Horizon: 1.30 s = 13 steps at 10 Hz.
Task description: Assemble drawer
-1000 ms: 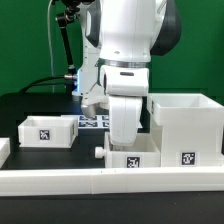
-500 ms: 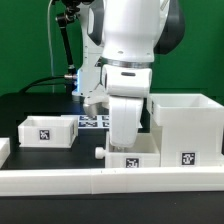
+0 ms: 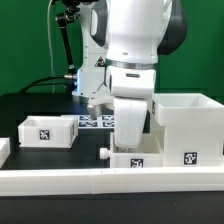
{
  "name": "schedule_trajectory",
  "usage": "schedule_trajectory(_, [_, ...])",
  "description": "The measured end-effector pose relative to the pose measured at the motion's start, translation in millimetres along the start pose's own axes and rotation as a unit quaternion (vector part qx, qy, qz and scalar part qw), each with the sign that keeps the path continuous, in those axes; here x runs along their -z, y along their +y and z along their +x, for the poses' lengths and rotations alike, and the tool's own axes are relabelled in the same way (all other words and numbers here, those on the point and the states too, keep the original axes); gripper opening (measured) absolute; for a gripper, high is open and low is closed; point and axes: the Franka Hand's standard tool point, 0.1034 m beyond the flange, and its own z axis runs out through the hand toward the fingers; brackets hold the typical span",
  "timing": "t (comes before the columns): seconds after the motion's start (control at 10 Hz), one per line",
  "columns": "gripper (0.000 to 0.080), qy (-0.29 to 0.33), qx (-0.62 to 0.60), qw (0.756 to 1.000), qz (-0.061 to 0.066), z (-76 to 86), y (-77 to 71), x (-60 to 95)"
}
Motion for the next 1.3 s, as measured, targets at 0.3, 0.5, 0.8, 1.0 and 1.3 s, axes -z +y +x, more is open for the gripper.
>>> schedule_trajectory(0.3, [0.0041,-0.007,0.016,1.0,-0.003,0.4,1.5,0.3])
schedule_trajectory(0.5, [0.0041,-0.01,0.019,1.0,-0.004,2.3,7.4,3.9])
schedule_trajectory(0.8, [0.0048,-0.01,0.017,1.0,-0.004,1.1,7.1,2.4])
schedule_trajectory(1.0, [0.0225,-0.009,0.01,1.0,-0.003,-1.4,7.1,2.5])
schedule_trajectory(1.3, [0.0542,-0.011,-0.011,1.0,-0.001,-3.8,9.2,18.4])
